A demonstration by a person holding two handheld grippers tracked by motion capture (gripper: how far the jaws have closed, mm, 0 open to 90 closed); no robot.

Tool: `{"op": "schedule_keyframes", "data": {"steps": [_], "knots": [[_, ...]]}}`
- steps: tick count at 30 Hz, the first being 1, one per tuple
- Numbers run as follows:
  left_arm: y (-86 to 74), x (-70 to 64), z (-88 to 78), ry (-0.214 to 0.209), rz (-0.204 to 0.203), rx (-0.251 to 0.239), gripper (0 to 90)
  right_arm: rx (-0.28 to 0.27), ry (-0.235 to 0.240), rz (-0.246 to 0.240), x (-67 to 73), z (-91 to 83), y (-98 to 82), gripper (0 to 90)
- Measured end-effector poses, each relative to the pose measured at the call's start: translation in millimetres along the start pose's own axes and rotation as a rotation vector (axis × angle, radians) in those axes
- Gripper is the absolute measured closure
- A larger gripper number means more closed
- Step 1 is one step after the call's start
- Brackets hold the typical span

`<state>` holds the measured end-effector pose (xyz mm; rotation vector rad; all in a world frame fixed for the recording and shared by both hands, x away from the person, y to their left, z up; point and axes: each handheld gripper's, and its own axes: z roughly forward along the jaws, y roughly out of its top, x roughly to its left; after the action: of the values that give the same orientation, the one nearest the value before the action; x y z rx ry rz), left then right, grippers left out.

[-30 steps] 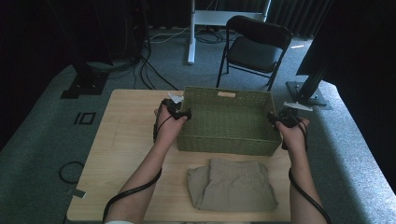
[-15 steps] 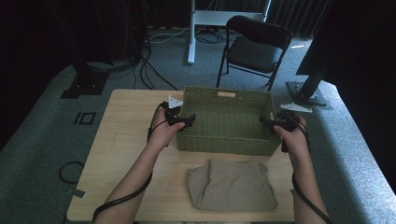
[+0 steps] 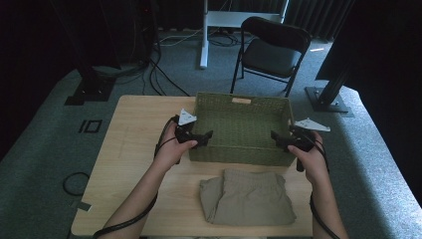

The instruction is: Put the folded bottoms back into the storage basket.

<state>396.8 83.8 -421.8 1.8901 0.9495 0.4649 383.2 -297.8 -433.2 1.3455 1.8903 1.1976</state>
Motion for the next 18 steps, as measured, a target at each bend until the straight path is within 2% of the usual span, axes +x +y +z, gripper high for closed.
{"op": "schedule_keyframes", "data": {"steps": [3, 6, 7, 9, 12, 18], "knots": [[-1.9, -5.0, -2.7, -0.028, -0.008, 0.004, 18.0, -0.005, 0.007, -0.008, 3.6, -5.2, -3.6, 17.3], [-5.1, -10.1, -4.5, -0.035, -0.008, 0.009, 18.0, -0.006, 0.01, -0.023, 8.0, -13.3, -8.1, 17.3], [-7.8, -14.5, -5.9, -0.044, 0.01, 0.025, 18.0, -0.005, 0.012, -0.03, 9.1, -15.7, -9.6, 17.3], [-10.2, -19.2, -7.5, -0.05, 0.029, 0.023, 18.0, -0.008, 0.015, -0.034, 11.2, -20.3, -13.1, 17.3], [-13.3, -26.3, -9.9, -0.066, 0.036, 0.025, 18.0, -0.004, 0.025, -0.047, 15.5, -26.3, -19.6, 17.2], [-18.7, -42.2, -16.8, -0.086, 0.075, 0.026, 18.0, -0.013, 0.033, -0.054, 21.7, -38.1, -32.8, 17.2]]}}
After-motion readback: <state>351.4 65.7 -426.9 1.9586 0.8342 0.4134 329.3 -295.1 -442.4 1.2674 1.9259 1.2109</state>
